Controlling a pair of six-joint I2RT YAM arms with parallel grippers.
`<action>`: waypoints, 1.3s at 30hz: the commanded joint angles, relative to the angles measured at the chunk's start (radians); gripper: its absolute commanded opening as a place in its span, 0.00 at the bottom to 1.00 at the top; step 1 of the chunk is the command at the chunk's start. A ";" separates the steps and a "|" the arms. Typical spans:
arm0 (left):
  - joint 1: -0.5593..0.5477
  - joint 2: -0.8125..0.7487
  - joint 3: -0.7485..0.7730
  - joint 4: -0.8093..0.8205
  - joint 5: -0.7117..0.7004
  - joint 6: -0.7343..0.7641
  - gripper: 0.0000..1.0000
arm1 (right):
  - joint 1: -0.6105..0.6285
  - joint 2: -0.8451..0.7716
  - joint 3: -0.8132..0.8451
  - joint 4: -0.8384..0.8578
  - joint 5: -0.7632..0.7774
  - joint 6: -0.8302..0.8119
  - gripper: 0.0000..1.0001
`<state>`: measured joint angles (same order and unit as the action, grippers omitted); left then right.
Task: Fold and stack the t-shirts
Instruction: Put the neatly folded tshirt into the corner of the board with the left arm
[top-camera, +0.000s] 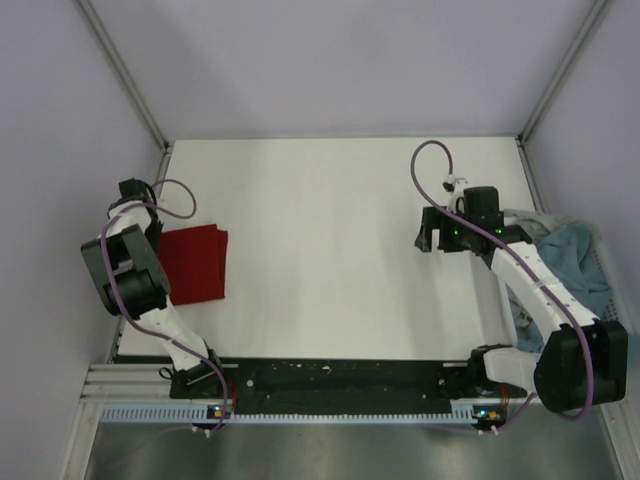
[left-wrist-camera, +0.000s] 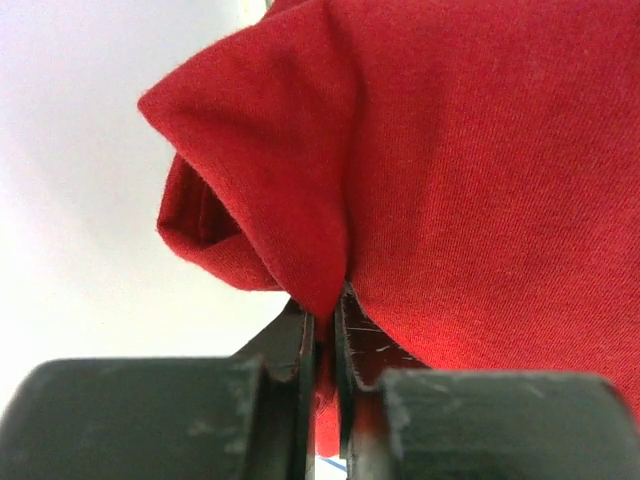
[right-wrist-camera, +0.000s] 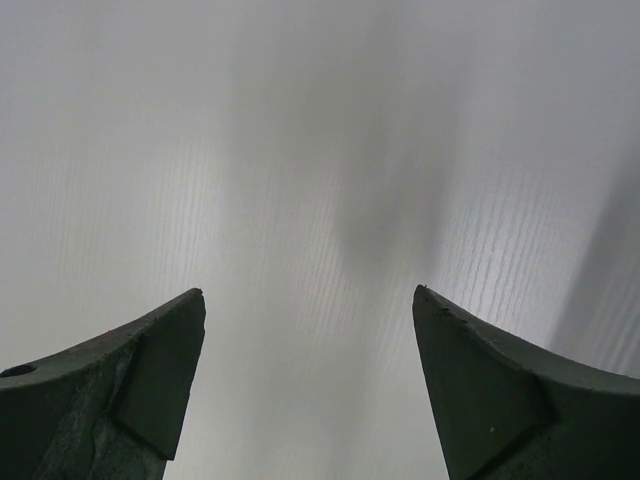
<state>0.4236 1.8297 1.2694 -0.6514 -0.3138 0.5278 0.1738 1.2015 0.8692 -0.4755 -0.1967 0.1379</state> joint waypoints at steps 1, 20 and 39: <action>0.010 -0.004 0.031 0.067 -0.060 0.031 0.21 | 0.001 -0.036 0.040 0.005 0.002 -0.021 0.83; -0.297 -0.287 -0.080 -0.077 0.163 -0.005 0.47 | 0.001 -0.069 0.017 -0.012 -0.012 -0.023 0.84; -0.529 -0.190 -0.384 -0.071 0.143 -0.032 0.20 | 0.003 -0.097 -0.012 -0.012 -0.007 -0.029 0.84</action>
<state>-0.1005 1.6669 0.9592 -0.7082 -0.2012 0.4831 0.1738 1.1332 0.8570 -0.5056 -0.2039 0.1219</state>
